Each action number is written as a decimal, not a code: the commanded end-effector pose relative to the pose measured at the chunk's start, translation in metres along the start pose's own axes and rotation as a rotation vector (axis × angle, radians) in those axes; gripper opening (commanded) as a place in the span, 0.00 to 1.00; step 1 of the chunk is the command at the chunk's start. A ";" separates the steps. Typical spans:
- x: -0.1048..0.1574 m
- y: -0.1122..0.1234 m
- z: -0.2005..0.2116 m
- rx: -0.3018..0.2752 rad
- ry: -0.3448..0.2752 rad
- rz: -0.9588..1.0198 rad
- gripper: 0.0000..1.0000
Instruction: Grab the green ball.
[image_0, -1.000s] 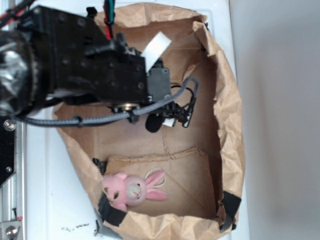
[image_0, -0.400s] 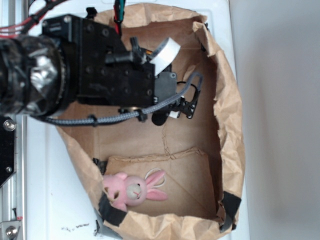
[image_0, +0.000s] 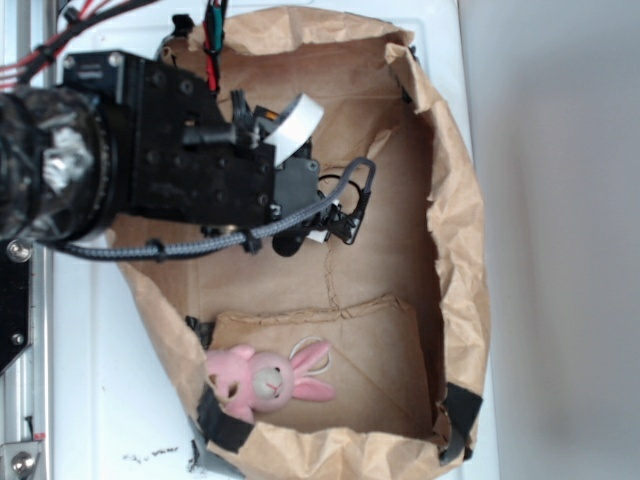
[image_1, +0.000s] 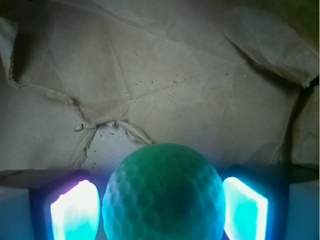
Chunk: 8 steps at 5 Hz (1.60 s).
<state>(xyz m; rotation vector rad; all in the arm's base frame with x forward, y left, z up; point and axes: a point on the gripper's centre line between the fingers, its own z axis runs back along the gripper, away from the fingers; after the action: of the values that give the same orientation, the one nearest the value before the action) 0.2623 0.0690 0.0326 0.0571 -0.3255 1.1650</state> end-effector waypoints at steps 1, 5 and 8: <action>0.011 -0.002 0.018 -0.059 -0.053 0.031 1.00; 0.025 0.021 0.036 -0.092 0.031 -0.065 0.00; 0.027 -0.049 0.081 -0.142 0.119 -0.304 0.00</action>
<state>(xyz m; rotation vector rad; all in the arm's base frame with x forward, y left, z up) 0.2908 0.0467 0.0989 -0.0809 -0.2015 0.8309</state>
